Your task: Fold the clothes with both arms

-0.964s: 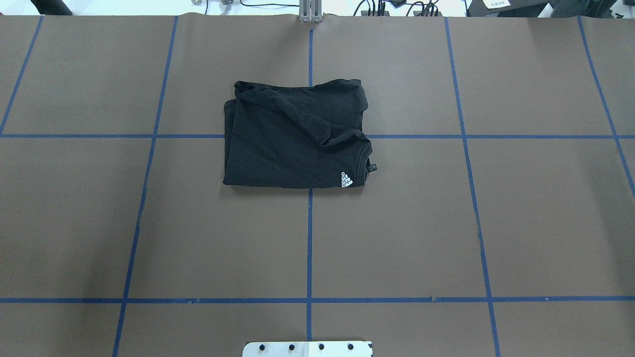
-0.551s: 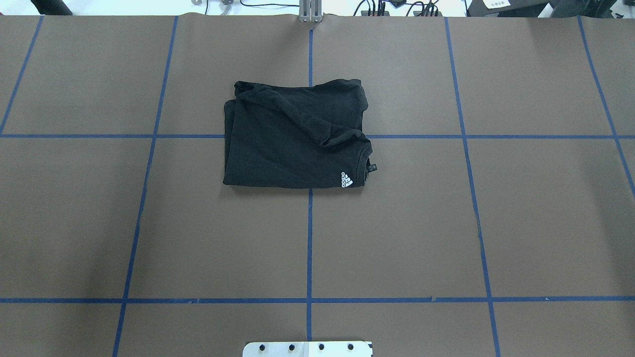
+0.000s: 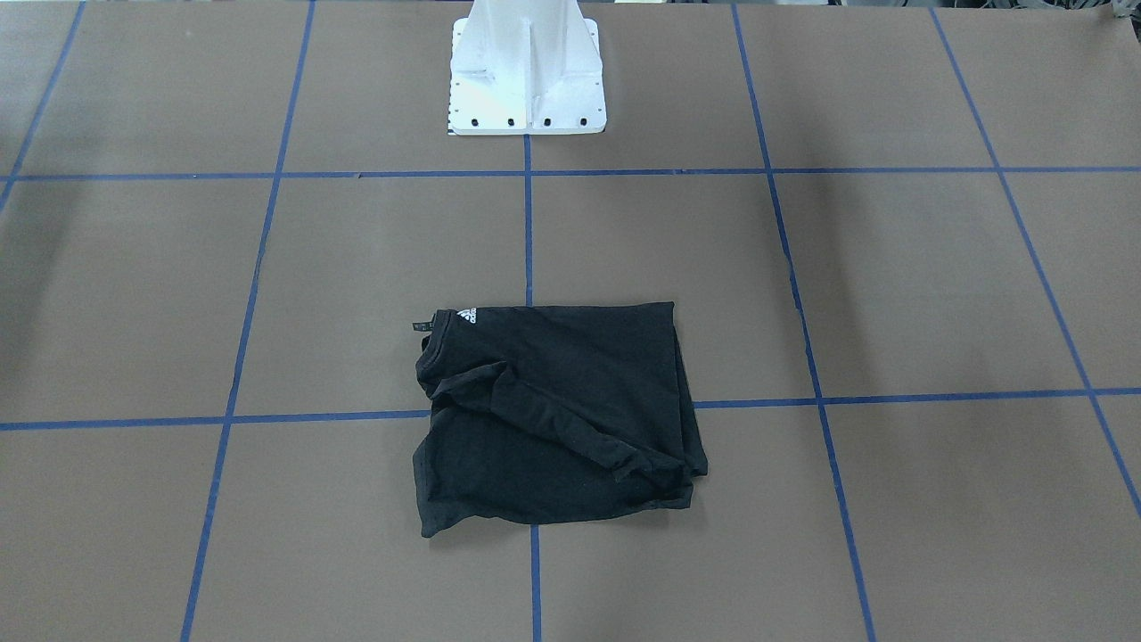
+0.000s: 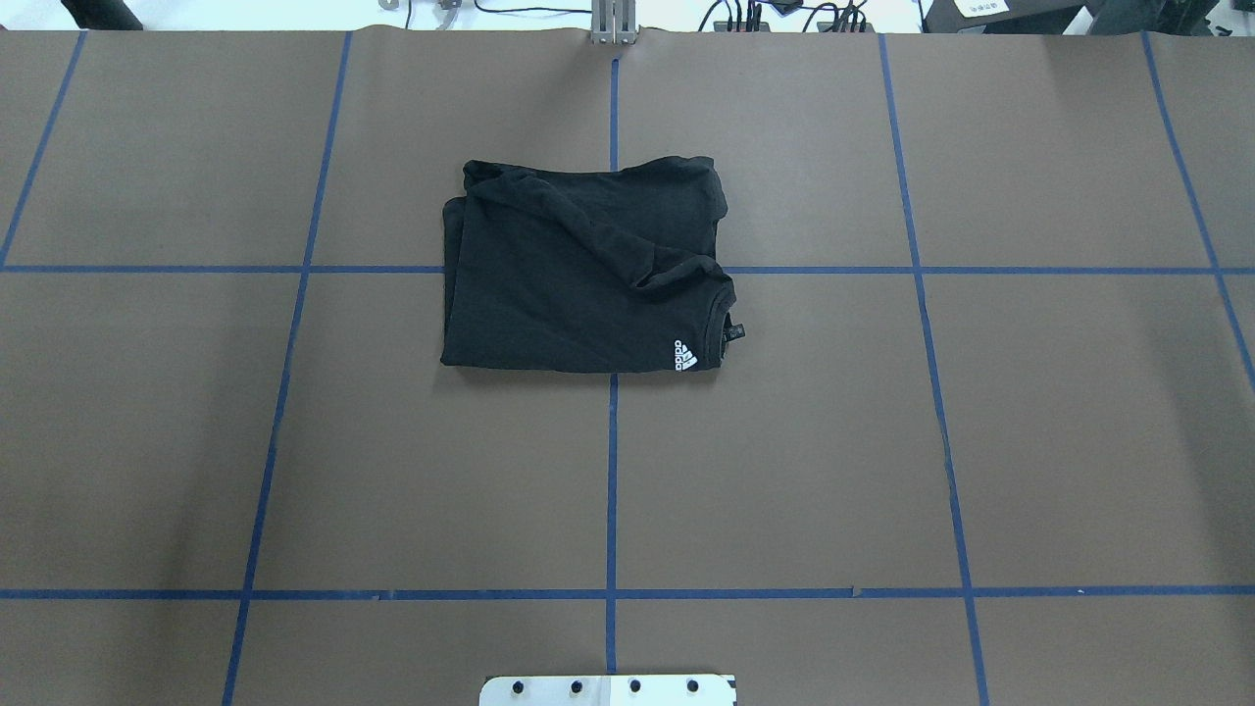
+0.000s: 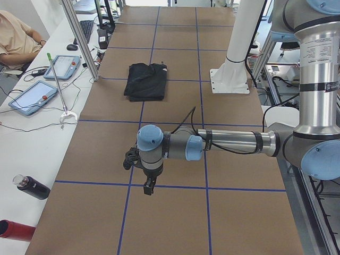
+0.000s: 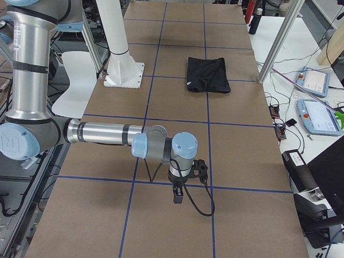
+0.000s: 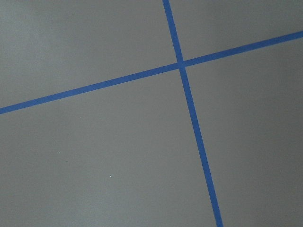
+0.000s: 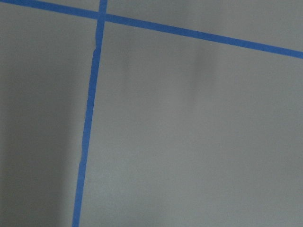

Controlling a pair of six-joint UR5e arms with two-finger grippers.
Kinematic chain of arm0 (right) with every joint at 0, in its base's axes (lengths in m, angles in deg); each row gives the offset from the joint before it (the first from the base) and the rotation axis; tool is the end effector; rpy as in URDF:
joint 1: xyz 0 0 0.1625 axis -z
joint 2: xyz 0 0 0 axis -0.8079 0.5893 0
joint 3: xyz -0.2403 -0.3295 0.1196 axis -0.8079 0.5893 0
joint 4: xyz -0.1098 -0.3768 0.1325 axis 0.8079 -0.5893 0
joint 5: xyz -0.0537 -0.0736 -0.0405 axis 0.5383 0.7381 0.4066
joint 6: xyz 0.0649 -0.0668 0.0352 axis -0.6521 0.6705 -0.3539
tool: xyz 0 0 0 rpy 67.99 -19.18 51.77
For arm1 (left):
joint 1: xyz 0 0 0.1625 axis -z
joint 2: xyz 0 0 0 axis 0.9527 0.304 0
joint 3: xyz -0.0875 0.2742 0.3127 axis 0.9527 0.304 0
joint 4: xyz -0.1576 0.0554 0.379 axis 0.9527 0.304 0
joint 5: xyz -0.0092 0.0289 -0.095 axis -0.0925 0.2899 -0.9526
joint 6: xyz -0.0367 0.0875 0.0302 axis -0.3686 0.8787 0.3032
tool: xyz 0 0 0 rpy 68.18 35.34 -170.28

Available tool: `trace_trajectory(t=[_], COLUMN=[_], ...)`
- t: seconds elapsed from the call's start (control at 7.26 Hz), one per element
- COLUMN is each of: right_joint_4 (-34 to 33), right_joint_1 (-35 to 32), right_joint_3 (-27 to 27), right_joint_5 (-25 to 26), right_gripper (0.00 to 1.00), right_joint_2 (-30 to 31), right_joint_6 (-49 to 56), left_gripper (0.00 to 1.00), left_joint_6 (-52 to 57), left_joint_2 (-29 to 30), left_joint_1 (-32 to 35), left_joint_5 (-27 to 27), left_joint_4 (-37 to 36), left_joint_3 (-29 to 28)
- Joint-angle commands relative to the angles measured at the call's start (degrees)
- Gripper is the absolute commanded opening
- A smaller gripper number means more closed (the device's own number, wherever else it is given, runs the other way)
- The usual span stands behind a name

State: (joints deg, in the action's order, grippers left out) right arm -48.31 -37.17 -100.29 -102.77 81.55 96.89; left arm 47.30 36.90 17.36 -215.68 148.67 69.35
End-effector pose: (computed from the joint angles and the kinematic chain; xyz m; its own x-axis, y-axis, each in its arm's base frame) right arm 0.0833 -0.4237 0.6807 0.7982 -0.1384 0.5862 0.1521 0.9880 0.0262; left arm -0.0659 -0.4531 0.6471 0.7438 0.2322 -0.6267 -0.1569 0.9722 0.1740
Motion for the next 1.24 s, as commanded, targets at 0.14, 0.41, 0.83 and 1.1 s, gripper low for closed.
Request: trace_trajectory(t=[0.14,0.41,0.83,1.1], right_joint_4=[-0.09,0.0,0.0,0.0], right_joint_1=[0.01,0.01,0.01,0.01], right_joint_3=[-0.14,-0.23,-0.23,0.03], right_joint_5=[-0.03,-0.12,-0.12,-2.56], right_gripper=[1.0,1.0,1.0,1.0], right_joint_2=[0.35,0.8,0.8,0.8], right_joint_6=[-0.05,-0.14,-0.14,0.04], left_gripper=[1.0,1.0,1.0,1.0], left_joint_6=[0.05,0.13,0.05,0.05], left_joint_2=[-0.08,-0.08,0.01,0.18], left_joint_1=[-0.01,0.08,0.08,0.08], left_joint_5=[0.07,0.15,0.07,0.07], left_joint_4=[-0.04,-0.04,-0.04,-0.04], left_joint_3=[-0.93,-1.46,-1.37,-0.85])
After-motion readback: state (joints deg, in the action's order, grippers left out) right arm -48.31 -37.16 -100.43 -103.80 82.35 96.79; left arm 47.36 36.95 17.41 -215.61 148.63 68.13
